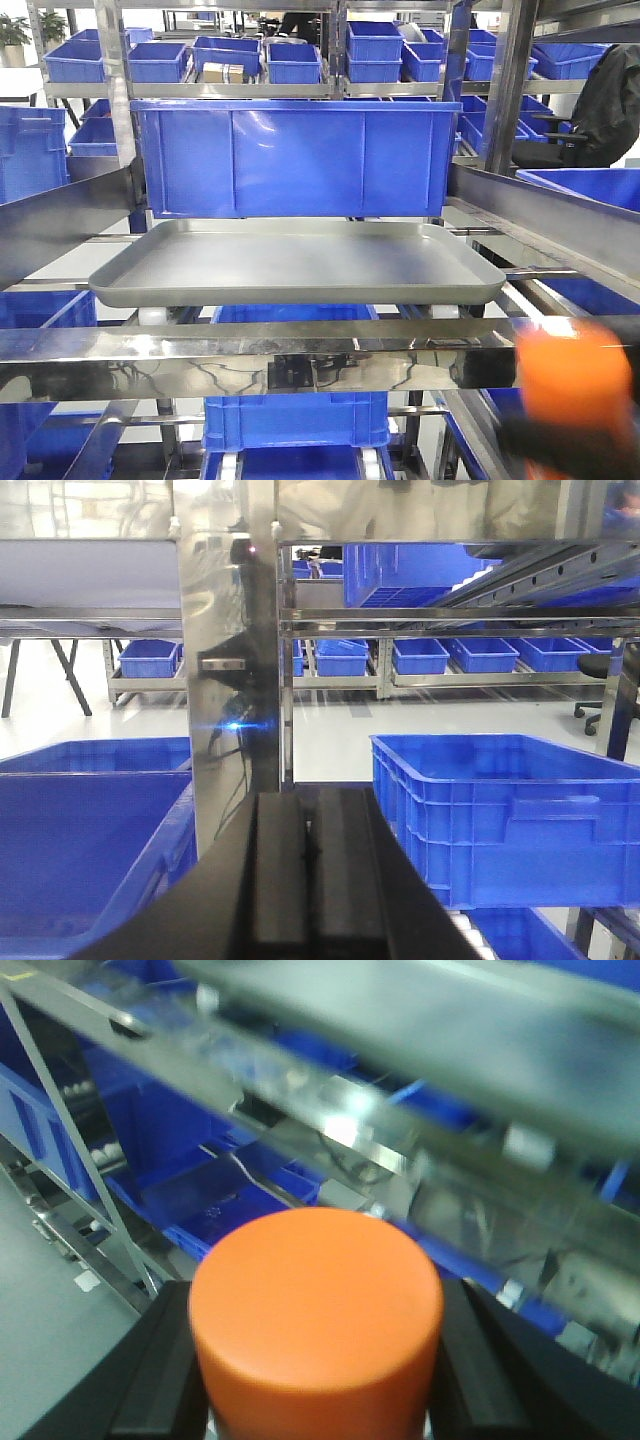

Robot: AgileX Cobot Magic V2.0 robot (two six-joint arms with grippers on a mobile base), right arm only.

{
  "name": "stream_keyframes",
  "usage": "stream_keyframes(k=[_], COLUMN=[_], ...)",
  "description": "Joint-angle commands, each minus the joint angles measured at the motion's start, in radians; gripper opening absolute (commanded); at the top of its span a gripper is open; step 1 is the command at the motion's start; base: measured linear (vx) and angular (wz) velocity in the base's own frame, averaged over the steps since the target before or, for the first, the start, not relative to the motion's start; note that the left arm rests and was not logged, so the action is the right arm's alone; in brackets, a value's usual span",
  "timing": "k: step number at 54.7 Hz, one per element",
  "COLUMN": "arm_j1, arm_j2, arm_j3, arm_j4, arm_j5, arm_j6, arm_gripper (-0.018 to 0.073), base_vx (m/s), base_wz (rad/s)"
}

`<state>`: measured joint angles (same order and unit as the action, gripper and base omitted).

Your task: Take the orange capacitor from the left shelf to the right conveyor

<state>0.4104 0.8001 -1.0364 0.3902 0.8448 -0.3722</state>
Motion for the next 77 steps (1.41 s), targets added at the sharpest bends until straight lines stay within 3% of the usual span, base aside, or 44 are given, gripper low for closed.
stream_keyframes(k=[1,13,21,77], arm_j1=[-0.003,-0.003,-0.003,-0.003], arm_j2=[-0.081,-0.175,-0.189,-0.189], arm_j3=[0.111,0.39,0.476,0.487], arm_j4=[0.019,0.019,0.02,0.02], arm_j5=[-0.165,-0.309,-0.355,-0.355], arm_j6=[-0.009,0.003,-0.035,-0.07], arm_gripper=[0.0338,0.0338,0.0338,0.0337], base_vx=[0.0,0.0,0.0,0.0], base_wz=[0.0,0.0,0.0,0.0])
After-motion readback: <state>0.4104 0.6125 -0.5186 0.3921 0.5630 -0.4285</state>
